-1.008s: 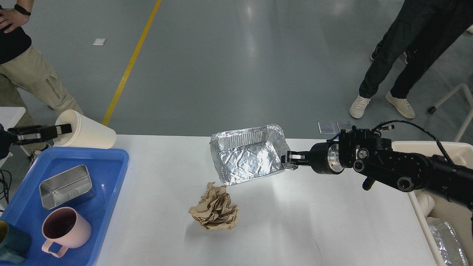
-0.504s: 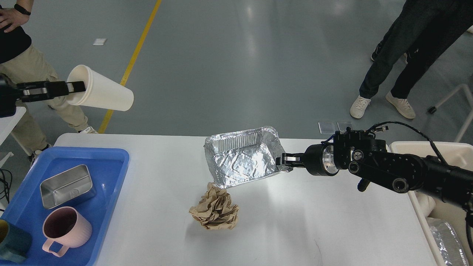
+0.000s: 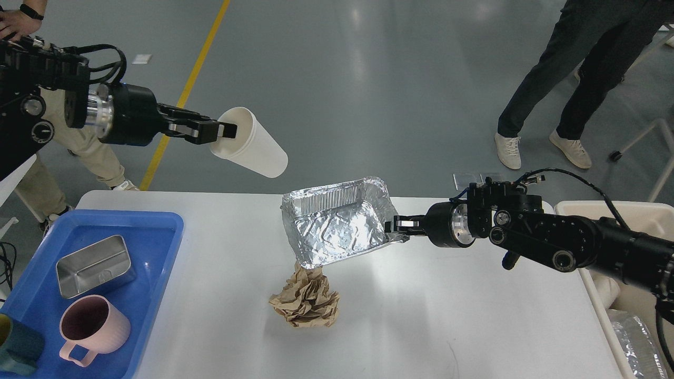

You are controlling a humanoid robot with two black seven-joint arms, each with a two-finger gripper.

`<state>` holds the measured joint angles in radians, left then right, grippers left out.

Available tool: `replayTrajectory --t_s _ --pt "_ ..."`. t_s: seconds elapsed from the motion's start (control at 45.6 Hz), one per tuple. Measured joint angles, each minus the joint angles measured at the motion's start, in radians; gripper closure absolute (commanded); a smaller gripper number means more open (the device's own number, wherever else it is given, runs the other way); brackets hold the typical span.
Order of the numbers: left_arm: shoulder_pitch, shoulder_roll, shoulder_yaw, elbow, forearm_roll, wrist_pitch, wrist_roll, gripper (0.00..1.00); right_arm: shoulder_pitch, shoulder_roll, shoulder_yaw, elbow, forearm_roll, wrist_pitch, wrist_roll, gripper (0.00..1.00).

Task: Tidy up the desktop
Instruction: 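Lift the paper cup with the left gripper and place it into the held foil tray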

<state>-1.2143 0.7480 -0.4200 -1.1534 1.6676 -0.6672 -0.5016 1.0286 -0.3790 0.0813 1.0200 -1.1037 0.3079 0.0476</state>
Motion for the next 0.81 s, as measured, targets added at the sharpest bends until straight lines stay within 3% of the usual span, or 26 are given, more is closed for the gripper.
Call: replayTrajectory --t_s 0.526,0.811 --pt "-0.202 -0.413 0.229 0.270 0.021 0.011 0.006 0.93 0.000 0.008 0.006 -0.001 -0.001 -0.002 0.000 1.00" --pt "-0.208 -0.499 0.313 0.320 0.021 0.020 0.027 0.91 -0.001 0.004 0.007 0.003 -0.001 -0.006 0.000 1.00"
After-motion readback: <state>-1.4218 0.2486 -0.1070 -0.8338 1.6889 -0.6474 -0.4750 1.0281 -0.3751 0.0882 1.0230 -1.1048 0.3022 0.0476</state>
